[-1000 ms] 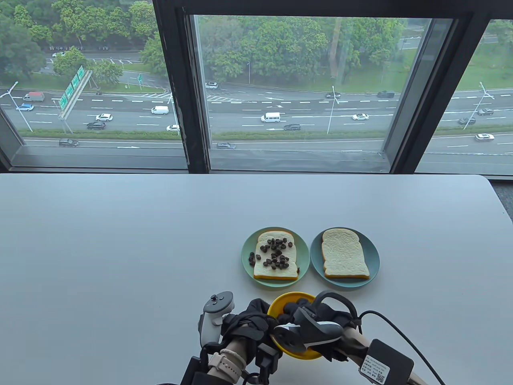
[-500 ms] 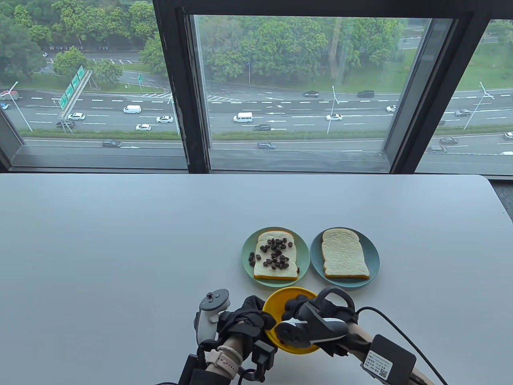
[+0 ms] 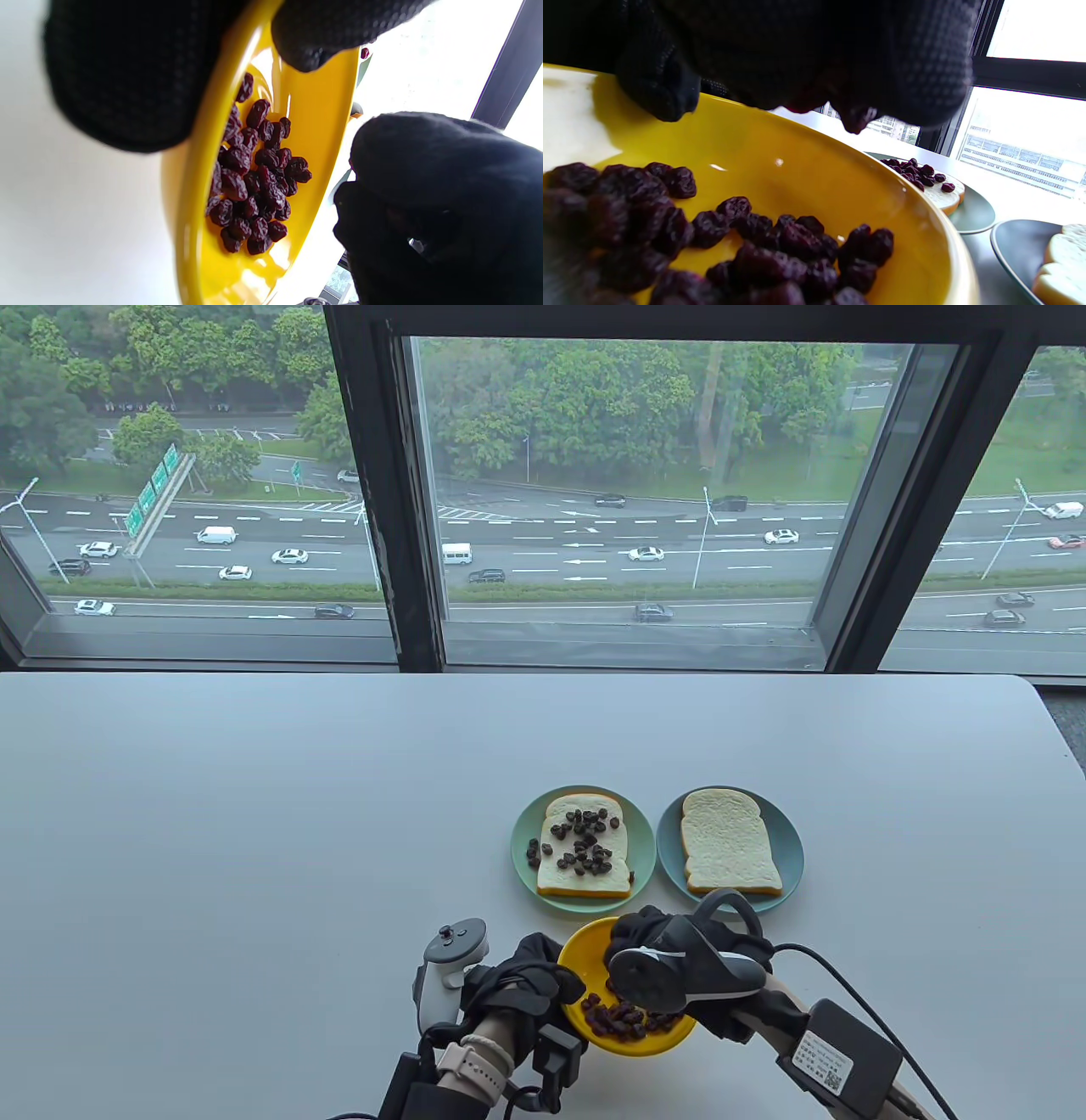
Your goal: Sprinkle cranberries onto toast
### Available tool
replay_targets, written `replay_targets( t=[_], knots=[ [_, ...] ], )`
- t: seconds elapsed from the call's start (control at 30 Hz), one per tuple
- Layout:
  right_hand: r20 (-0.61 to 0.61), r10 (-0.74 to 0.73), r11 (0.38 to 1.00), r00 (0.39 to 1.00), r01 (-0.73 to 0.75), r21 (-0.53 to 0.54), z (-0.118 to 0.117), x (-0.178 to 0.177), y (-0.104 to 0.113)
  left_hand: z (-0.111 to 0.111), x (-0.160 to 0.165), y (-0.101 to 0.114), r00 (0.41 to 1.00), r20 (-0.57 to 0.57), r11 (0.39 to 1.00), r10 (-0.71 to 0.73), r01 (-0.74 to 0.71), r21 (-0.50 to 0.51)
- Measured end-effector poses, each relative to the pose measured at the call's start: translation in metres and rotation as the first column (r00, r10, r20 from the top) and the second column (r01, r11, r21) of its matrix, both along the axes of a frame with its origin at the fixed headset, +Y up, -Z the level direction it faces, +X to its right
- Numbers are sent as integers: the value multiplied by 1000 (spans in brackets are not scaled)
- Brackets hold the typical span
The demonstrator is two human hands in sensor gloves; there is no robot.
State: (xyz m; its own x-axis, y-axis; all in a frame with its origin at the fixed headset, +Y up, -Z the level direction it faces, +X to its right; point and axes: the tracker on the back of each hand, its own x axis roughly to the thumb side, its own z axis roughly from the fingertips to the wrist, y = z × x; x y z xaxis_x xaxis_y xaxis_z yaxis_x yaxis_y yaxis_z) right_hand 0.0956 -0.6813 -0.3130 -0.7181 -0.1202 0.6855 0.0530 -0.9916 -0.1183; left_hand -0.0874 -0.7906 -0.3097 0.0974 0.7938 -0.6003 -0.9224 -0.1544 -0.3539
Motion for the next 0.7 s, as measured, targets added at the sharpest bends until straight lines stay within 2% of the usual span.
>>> replay_targets(
  t=[0.17, 0.3, 0.4, 0.5, 0.7],
  knots=[
    [58, -47, 998, 997, 49, -25, -19, 13, 9, -1, 1, 0, 1000, 10, 1000, 11, -11, 0],
    [214, -101, 993, 972, 111, -32, -56, 41, 9, 0, 1, 0, 1000, 18, 1000, 10, -10, -3],
    [363, -81, 992, 928, 110, -62, -93, 67, -10, 0, 0, -1, 1000, 25, 1000, 2, -1, -7],
    [473, -63, 989, 879, 119, -90, -118, 87, -33, -1, 0, -1, 1000, 21, 1000, 2, -1, -12],
    [560, -81, 989, 825, 135, -56, -139, 106, -58, -1, 2, -2, 999, 35, 1000, -4, 5, -16]
  ],
)
